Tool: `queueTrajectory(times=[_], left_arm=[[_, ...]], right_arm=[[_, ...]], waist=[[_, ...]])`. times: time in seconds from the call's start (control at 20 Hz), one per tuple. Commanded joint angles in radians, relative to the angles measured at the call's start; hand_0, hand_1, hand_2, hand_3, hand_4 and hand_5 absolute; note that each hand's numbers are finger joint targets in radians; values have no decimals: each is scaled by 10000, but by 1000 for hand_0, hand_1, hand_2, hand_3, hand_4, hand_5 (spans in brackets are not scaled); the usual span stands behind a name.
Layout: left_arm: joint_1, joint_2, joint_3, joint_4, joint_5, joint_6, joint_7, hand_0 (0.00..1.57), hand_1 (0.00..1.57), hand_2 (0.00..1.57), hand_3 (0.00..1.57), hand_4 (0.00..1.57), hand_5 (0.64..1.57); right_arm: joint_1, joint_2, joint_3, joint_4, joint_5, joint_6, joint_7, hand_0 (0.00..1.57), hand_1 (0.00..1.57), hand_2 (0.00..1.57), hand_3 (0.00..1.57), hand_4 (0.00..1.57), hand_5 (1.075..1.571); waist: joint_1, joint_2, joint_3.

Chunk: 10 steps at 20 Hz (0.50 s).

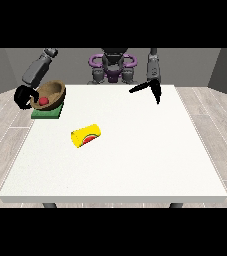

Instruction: Pick the cup and pour the ball into the bowl, then pick the bowl and place it on the pad

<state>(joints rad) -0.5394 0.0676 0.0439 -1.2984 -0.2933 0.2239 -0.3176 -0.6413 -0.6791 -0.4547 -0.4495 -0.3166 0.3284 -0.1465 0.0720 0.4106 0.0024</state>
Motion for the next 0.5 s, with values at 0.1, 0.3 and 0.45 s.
queueTrajectory(times=[0.1, 0.3, 0.45], left_arm=[[323, 481, -151, -1711, 5, -427, 593, 0, 0, 0, 0, 0, 1563], [728, 273, -398, -2248, -187, -187, 412, 0, 0, 0, 0, 0, 1564], [186, 491, -174, -2820, -73, -343, 1273, 0, 0, 0, 0, 0, 1563]], right_arm=[[11, -1054, -308, 736, 90, 740, -1170, 1571, 1571, 1571, 0, 1033, 1569], [-126, -979, -118, 905, 403, 201, -1399, 1571, 1571, 1571, 0, 1034, 1569], [-399, -1175, -24, 943, 565, 343, -1722, 1571, 1571, 1571, 436, 1031, 1571]], waist=[[143, 965, 6], [192, 1049, -6], [-86, 1341, -1]])
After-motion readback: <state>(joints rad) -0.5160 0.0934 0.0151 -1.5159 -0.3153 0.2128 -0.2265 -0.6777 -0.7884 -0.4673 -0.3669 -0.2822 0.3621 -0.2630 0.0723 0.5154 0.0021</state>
